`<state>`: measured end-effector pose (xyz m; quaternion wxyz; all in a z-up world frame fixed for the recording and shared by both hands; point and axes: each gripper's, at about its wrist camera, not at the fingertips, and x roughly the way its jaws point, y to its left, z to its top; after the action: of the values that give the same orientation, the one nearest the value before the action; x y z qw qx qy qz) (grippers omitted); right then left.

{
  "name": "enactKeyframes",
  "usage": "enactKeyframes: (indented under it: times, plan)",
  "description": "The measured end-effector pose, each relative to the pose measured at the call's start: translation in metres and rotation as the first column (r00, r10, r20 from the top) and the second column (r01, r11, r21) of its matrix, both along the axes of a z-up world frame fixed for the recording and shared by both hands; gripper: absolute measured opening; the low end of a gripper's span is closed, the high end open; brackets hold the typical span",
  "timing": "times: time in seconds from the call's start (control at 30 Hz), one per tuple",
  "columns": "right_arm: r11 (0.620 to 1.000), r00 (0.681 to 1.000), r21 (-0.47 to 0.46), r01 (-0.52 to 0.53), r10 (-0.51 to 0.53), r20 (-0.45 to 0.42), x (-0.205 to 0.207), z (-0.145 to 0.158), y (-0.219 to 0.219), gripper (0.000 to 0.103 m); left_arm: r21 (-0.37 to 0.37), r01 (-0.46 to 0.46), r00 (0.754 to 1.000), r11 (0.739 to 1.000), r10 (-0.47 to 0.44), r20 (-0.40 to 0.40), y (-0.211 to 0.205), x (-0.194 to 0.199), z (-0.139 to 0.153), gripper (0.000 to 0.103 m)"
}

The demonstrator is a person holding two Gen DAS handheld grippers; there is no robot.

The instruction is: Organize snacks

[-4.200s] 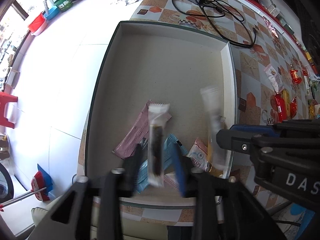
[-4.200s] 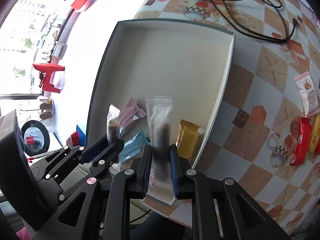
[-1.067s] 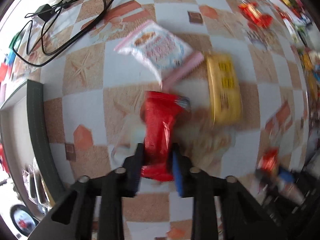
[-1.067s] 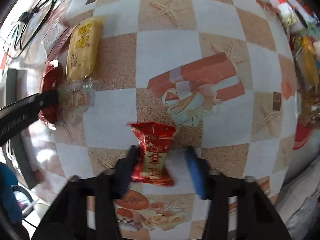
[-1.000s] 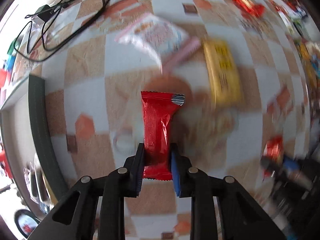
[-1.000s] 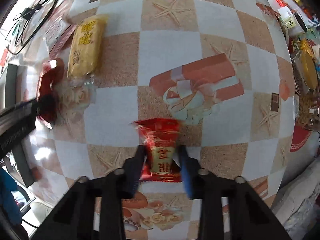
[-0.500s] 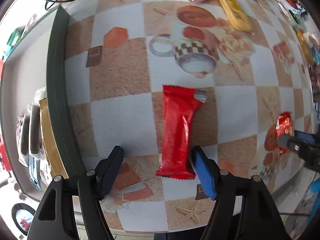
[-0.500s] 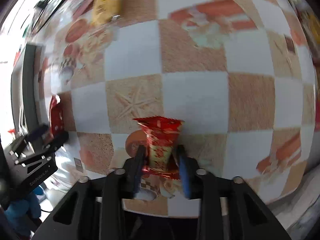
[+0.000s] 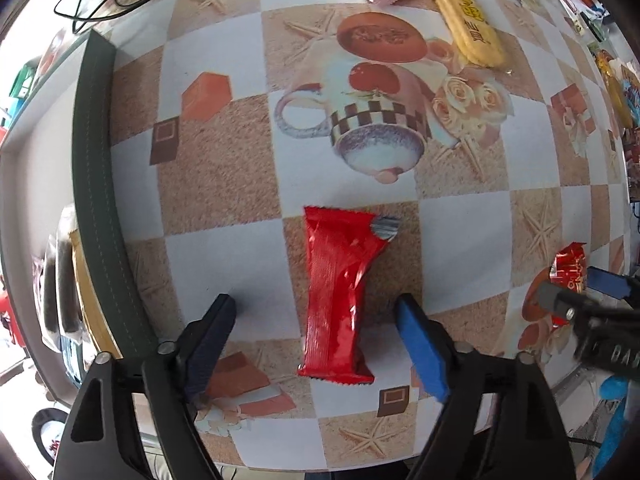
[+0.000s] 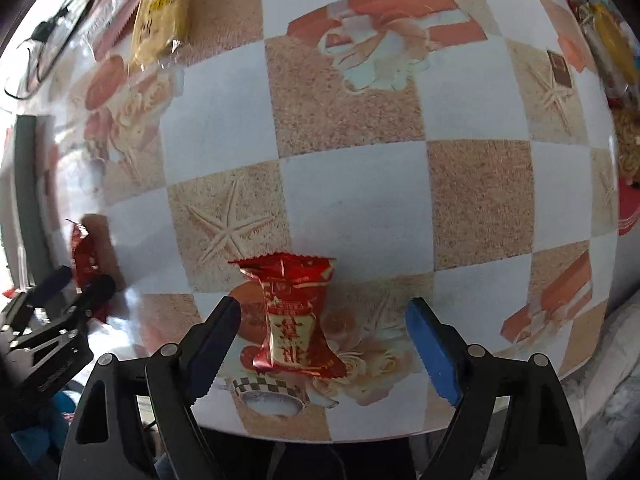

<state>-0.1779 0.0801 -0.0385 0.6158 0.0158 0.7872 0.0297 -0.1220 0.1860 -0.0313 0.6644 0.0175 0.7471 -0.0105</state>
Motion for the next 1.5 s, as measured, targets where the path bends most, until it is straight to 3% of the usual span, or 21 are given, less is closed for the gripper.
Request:
enactKeyframes:
  times: [0.1,0.2,0.4,1.5]
  plan:
    - [0.998,0.998,-0.008,-0.058,0.058,-0.012,-0.006,-0.012,0.017,0.103,0.001,-0.005,1.0,1.0,0.005,-0.009,-0.004,0.011,0.0,0.099]
    - [0.991,0.993,-0.062,-0.122,0.121,-0.013,-0.009,-0.018,0.032,0.103,-0.007,-0.004,1.0,1.0,0.004,-0.006,-0.004,0.012,-0.006,0.103]
    - [0.992,0.994,-0.06,-0.113,0.112,-0.009,-0.016,-0.023,0.042,0.103,-0.014,0.014,0.999,1.0,-0.013,0.032,0.005,0.012,0.005,0.103]
    - [0.992,0.994,-0.06,-0.113,0.113,-0.004,-0.014,-0.011,0.031,0.103,-0.019,0.009,0.999,1.0,-0.008,0.042,0.008,0.002,0.009,0.103]
